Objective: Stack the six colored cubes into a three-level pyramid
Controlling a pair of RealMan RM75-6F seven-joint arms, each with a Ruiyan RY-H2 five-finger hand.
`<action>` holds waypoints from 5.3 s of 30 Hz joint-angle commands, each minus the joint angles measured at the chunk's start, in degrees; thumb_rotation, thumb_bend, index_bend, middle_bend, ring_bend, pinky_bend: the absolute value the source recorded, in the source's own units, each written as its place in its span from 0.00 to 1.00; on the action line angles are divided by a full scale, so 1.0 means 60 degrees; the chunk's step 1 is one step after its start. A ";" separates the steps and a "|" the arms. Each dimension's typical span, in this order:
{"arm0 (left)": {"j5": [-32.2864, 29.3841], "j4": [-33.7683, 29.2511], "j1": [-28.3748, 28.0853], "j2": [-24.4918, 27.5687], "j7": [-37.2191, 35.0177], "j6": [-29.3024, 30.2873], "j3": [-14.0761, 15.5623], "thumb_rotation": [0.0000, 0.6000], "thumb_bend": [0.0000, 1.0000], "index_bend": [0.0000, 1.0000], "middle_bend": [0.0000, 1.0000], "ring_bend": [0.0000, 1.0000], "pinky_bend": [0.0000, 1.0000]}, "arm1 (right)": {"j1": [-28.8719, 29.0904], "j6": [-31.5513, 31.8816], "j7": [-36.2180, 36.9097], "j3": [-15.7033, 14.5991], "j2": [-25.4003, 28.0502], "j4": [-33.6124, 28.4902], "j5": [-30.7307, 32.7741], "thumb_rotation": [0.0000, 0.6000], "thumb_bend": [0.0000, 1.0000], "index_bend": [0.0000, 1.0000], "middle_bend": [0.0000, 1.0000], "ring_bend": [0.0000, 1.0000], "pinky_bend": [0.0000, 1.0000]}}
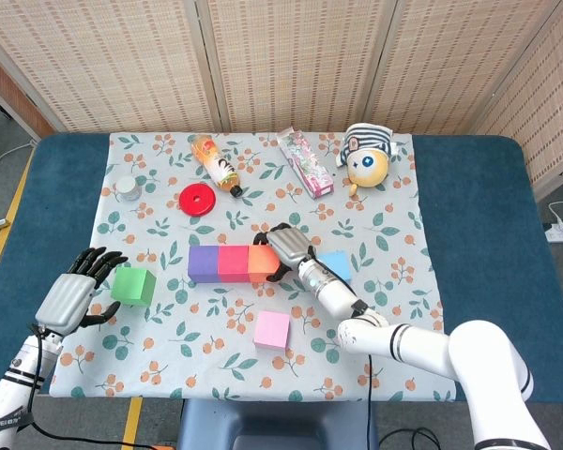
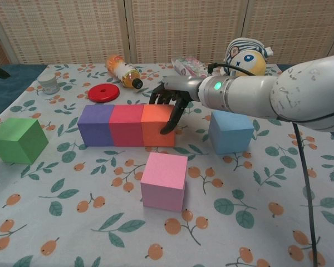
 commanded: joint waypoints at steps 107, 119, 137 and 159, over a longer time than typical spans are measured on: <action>-0.1782 0.1414 -0.1617 -0.0259 0.0600 -0.3666 0.0051 1.00 0.36 0.03 0.03 0.00 0.07 | -0.5094 0.4434 0.2489 -0.1006 0.7366 -0.6106 -0.3336 1.00 0.09 0.00 0.04 0.00 0.02; -0.2000 0.2177 -0.1687 -0.1039 0.0408 -0.3666 -0.0061 1.00 0.36 0.18 0.17 0.13 0.23 | -0.6363 0.5306 0.3508 -0.1248 0.7555 -0.6073 -0.4167 1.00 0.09 0.00 0.04 0.00 0.02; -0.2141 0.0017 -0.1954 0.0310 -0.0220 -0.2962 -0.1154 1.00 0.35 0.34 0.40 0.34 0.40 | -0.7090 0.5696 0.4099 -0.1037 0.7647 -0.5940 -0.4544 1.00 0.08 0.00 0.04 0.00 0.02; -0.9298 -0.1863 -0.5598 -0.0662 0.5692 -0.2469 -0.1677 1.00 0.35 0.24 0.38 0.32 0.39 | -0.7658 0.5746 0.4621 -0.0991 0.7960 -0.5811 -0.4826 1.00 0.09 0.00 0.04 0.00 0.02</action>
